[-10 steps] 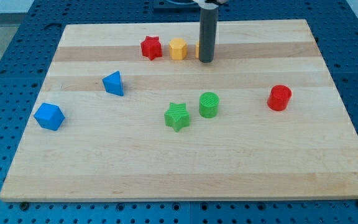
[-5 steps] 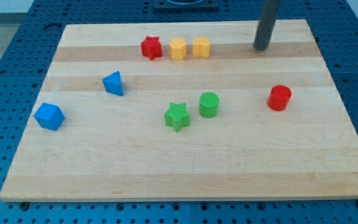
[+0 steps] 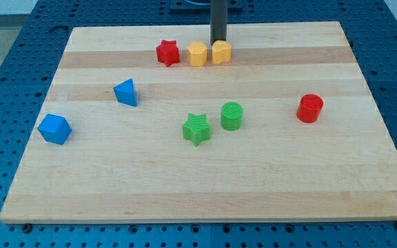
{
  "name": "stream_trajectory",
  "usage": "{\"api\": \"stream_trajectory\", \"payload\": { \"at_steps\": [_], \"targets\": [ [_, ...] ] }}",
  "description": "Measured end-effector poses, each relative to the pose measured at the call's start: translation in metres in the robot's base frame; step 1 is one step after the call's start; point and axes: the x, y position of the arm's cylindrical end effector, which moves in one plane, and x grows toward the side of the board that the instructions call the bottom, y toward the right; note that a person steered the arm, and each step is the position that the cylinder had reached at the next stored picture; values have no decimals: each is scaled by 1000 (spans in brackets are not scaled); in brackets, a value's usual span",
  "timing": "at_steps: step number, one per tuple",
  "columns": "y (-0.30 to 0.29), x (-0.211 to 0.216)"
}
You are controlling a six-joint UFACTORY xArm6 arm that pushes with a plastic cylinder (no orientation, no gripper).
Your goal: Move yellow heart a bit left
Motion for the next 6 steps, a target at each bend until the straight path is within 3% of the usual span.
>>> {"api": "stream_trajectory", "payload": {
  "at_steps": [1,3,6],
  "targets": [
    [3,0],
    [92,0],
    [41,4]
  ]
}}
